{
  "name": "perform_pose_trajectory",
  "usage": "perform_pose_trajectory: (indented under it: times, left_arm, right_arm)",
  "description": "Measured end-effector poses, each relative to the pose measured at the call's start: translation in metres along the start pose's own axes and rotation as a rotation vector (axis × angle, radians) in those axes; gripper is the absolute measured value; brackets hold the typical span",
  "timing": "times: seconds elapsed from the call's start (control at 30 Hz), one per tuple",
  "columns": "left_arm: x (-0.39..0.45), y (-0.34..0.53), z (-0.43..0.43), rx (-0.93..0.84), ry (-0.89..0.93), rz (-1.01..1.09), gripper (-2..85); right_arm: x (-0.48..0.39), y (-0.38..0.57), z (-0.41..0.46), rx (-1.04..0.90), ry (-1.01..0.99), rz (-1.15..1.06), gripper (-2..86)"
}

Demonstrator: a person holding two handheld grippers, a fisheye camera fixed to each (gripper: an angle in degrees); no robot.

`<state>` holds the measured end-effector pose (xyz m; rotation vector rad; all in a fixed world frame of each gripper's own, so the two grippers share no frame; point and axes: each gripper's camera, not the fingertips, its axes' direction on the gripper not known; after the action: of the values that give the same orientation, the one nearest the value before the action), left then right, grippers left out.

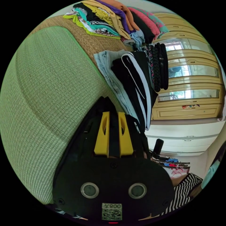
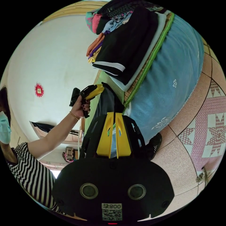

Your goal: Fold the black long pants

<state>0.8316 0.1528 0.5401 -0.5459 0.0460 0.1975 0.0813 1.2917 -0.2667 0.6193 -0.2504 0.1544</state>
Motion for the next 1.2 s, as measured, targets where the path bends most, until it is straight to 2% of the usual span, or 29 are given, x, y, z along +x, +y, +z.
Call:
perform_pose_trajectory:
  times: [0.17,0.37,0.5,0.63,0.77,0.87,0.97,1.03,1.2]
  left_arm:
    - [-0.030,0.037,-0.014,0.083,0.037,-0.009,7.1]
    - [-0.077,0.129,-0.044,0.158,0.143,-0.004,6.8]
    - [-0.125,0.234,-0.080,0.175,0.021,-0.085,7.0]
    - [-0.184,0.339,-0.137,0.305,-0.169,-0.285,7.2]
    - [-0.232,0.396,-0.173,0.378,-0.294,-0.402,7.6]
    - [-0.272,0.421,-0.190,0.401,-0.358,-0.434,8.1]
    - [-0.311,0.431,-0.196,0.391,-0.388,-0.408,8.7]
    - [-0.343,0.433,-0.194,0.346,-0.395,-0.380,8.8]
    - [-0.402,0.440,-0.174,0.241,-0.391,-0.340,7.7]
  right_arm:
    - [-0.013,-0.005,0.002,0.002,0.004,0.031,0.2]
    - [-0.069,-0.012,0.019,-0.075,0.044,-0.034,0.0]
    - [-0.141,-0.018,0.064,-0.224,-0.004,-0.194,0.0]
    - [-0.230,-0.023,0.140,-0.433,-0.117,-0.380,0.0]
    - [-0.315,-0.020,0.213,-0.577,-0.193,-0.525,0.0]
    - [-0.382,-0.014,0.271,-0.686,-0.177,-0.650,0.0]
    - [-0.432,-0.019,0.312,-0.711,0.005,-0.756,0.0]
    - [-0.456,-0.039,0.326,-0.655,0.186,-0.793,0.0]
    - [-0.482,-0.091,0.329,-0.543,0.470,-0.748,0.0]
